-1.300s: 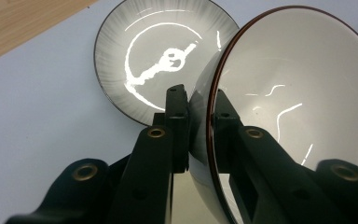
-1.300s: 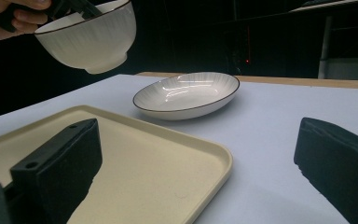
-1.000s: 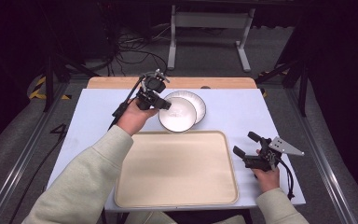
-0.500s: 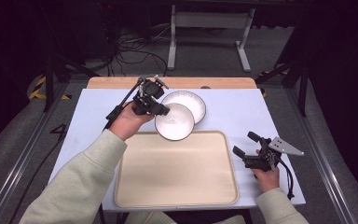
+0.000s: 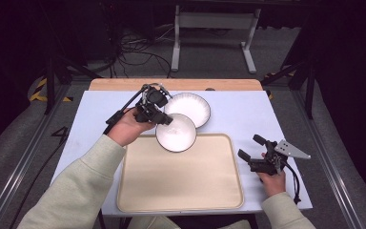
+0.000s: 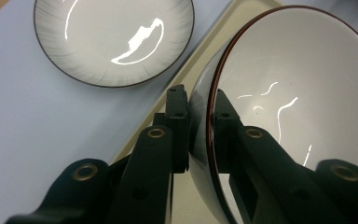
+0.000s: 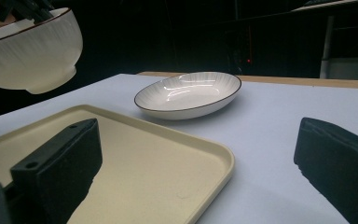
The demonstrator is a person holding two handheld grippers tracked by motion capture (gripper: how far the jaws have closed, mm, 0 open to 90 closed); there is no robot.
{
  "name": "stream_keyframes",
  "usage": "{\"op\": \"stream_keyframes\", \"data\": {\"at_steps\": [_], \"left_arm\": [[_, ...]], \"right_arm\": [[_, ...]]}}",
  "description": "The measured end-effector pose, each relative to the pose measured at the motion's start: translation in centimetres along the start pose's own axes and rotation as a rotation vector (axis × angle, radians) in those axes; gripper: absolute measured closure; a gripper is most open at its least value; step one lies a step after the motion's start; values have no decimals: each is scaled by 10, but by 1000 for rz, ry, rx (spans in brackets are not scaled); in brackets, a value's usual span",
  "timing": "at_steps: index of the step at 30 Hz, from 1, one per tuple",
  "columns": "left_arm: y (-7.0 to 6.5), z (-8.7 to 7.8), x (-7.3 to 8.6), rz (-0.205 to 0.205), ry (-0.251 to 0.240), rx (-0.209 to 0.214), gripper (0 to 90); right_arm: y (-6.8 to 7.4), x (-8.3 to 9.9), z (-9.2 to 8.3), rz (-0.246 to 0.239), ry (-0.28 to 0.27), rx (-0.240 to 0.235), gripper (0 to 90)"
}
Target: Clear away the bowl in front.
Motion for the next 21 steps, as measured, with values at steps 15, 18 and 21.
{"op": "stream_keyframes", "data": {"at_steps": [15, 18, 21], "left_arm": [[-12, 23, 13, 34, 97, 43, 823], [-14, 27, 15, 39, 114, 51, 824], [-16, 32, 18, 51, 130, 50, 824]], "right_arm": [[0, 0, 0, 0, 0, 1, 13], [0, 0, 0, 0, -1, 1, 13], [0, 0, 0, -1, 0, 1, 13]]}}
Point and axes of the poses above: each handheld gripper's, and its own axes: z roughly forward along the jaws, x roughly out of its underside, y roughly to its left, the point moved 10 cm from there along z, roughly forward along the jaws, and after that the axes turned 2 degrees about -x, right-handed, at the moved point
